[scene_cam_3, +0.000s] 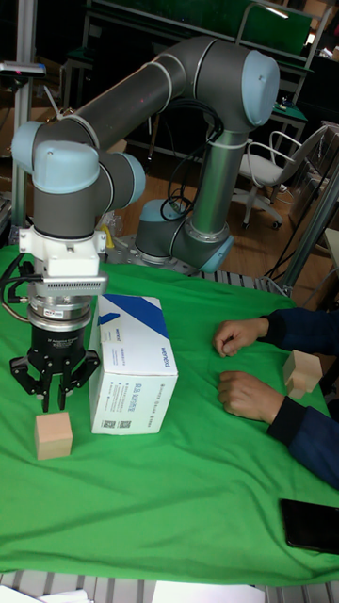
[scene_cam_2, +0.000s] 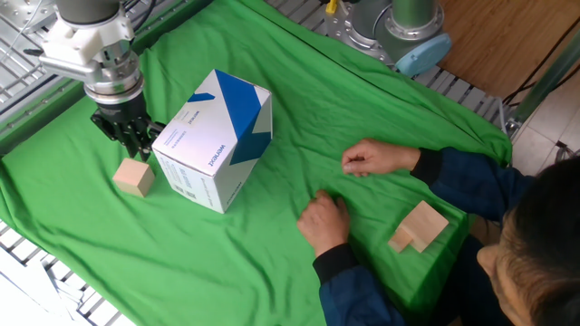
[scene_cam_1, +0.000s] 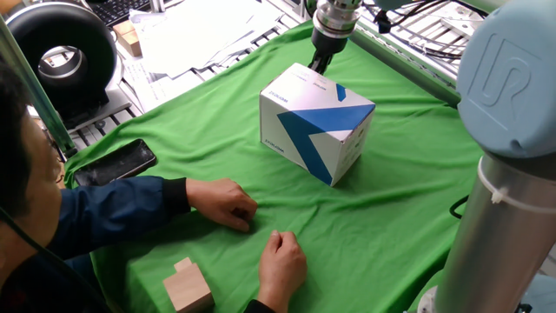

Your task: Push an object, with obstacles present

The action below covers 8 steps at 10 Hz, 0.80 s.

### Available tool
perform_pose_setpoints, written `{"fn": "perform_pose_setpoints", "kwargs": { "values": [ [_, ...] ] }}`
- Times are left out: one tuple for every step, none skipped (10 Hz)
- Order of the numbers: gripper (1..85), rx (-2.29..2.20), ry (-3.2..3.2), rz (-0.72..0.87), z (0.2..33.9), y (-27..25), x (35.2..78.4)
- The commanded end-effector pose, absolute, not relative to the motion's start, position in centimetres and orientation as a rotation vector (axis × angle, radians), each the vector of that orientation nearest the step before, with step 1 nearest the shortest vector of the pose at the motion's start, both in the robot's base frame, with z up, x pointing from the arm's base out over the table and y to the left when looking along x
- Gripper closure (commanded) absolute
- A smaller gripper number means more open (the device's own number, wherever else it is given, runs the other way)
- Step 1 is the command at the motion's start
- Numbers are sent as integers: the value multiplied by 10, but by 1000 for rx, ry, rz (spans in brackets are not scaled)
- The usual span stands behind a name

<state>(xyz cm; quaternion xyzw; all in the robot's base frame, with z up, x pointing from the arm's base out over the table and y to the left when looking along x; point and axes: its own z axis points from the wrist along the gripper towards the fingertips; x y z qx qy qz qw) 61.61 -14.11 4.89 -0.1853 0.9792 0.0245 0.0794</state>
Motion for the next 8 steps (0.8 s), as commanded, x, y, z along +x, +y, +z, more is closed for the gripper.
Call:
{"fn": "perform_pose_setpoints", "kwargs": {
  "values": [
    [583, -554, 2925, 84, 48, -140, 617],
    [583, -556, 2933, 82, 45, -141, 616],
    [583, -554, 2932, 79, 41, -140, 618],
    [583, -555, 2926, 77, 37, -139, 623],
    [583, -555, 2924, 69, 36, -137, 628],
    [587, -555, 2919, 51, 37, -135, 637],
    [590, -559, 2906, 45, 37, -130, 647],
    [590, -566, 2897, 42, 39, -124, 656]
  ]
}}
